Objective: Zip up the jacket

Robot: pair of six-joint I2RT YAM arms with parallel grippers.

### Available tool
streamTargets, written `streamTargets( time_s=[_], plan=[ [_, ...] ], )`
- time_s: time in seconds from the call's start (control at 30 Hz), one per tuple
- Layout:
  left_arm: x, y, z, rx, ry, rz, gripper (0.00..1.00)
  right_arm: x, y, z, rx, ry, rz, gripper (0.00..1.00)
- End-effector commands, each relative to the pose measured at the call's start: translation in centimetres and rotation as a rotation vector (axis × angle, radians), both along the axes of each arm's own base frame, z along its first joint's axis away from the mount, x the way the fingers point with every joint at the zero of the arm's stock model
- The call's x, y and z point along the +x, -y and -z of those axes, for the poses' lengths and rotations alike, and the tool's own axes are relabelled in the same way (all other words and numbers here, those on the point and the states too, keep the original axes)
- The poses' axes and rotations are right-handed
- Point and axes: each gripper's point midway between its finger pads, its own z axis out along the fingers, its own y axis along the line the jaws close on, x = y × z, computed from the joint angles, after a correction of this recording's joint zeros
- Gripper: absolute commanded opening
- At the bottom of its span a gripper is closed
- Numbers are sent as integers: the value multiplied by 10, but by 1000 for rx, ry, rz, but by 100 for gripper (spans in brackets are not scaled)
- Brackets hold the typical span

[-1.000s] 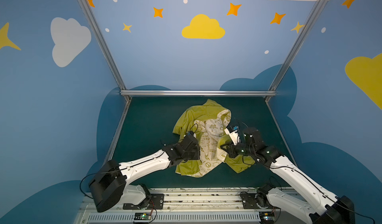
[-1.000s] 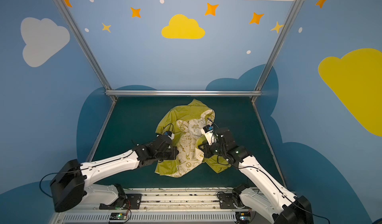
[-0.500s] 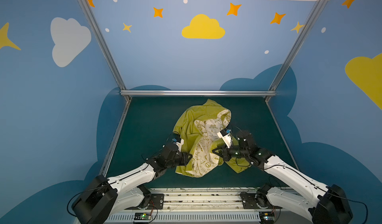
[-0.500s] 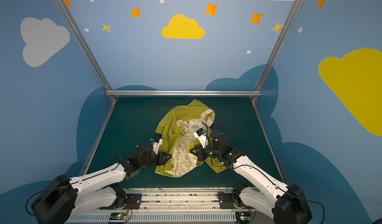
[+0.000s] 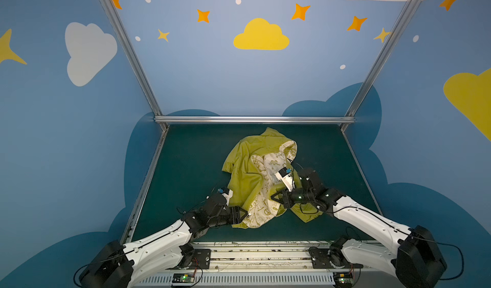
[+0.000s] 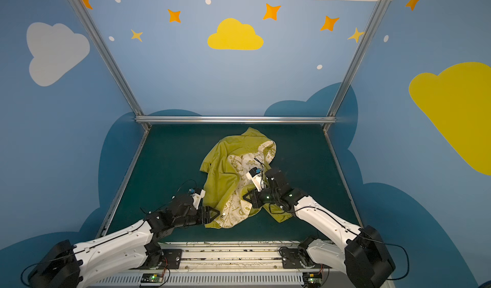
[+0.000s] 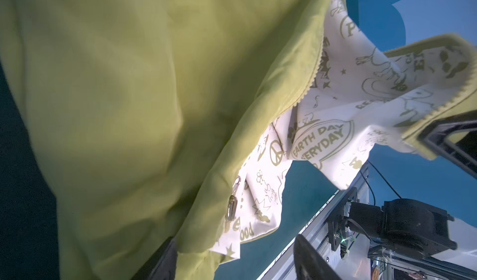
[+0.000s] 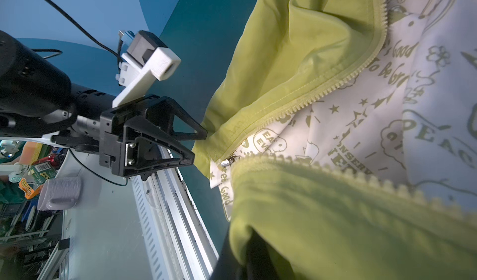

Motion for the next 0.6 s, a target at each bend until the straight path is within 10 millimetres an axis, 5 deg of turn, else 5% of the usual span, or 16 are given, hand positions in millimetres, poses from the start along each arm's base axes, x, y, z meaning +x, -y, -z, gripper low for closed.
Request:
streamTargets(
  time_s=[0.0, 0.3, 0.57],
  plan=[
    [2, -3, 8, 66, 5, 20, 70, 3, -2, -8, -1, 10, 5, 0],
    [8, 0, 23, 263, -71, 172, 70, 4, -1, -14, 10, 27, 19, 0],
    [-3, 29, 37, 166, -145, 303, 56, 4, 2, -13, 0, 32, 25, 0]
  ],
)
